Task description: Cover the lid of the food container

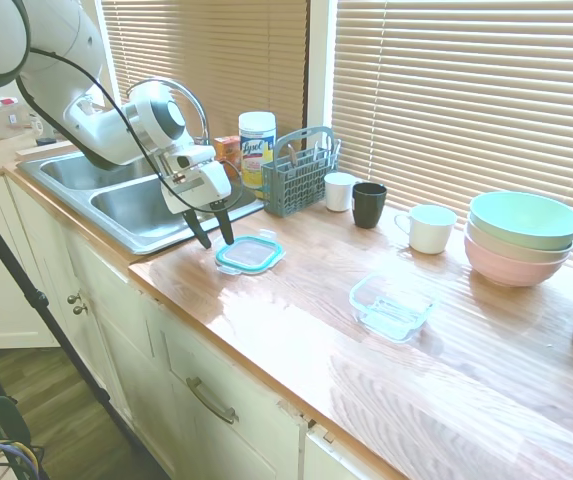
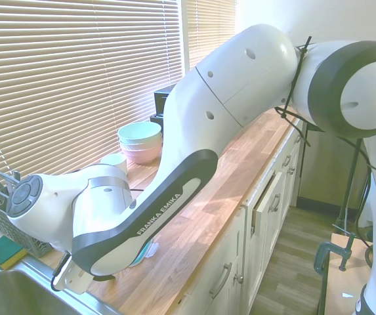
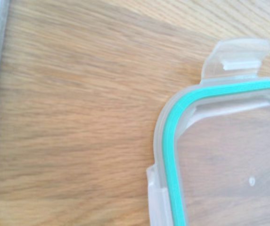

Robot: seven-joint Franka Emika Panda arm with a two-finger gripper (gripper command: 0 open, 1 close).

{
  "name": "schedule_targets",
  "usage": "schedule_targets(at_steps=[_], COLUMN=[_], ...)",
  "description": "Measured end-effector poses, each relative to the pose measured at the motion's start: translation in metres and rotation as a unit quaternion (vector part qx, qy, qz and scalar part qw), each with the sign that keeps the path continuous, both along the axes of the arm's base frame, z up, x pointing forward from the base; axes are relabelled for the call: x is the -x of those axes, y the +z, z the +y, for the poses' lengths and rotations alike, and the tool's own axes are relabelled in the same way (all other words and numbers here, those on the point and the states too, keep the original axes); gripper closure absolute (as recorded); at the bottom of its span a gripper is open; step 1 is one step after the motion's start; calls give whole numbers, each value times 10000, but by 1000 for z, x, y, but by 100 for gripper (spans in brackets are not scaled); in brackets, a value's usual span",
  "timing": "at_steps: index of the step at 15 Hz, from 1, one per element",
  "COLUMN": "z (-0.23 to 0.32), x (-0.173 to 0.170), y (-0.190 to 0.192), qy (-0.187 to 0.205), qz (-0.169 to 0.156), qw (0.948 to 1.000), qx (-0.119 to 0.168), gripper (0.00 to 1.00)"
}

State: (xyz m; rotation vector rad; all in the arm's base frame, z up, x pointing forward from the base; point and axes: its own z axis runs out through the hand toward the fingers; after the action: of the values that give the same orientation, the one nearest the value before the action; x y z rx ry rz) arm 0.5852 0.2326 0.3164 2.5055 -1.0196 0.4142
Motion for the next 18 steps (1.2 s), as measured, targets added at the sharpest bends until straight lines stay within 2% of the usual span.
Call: schedule_targets(at_steps=[2,3,18], z=[0,1,-12], x=[-7,-10,-23], y=[0,0,-11], qy=[-14,-13,-118], qz=[-34,-49,45], qw=[10000,10000,9998], qx=[-10,-21,130], gripper=[0,100,100])
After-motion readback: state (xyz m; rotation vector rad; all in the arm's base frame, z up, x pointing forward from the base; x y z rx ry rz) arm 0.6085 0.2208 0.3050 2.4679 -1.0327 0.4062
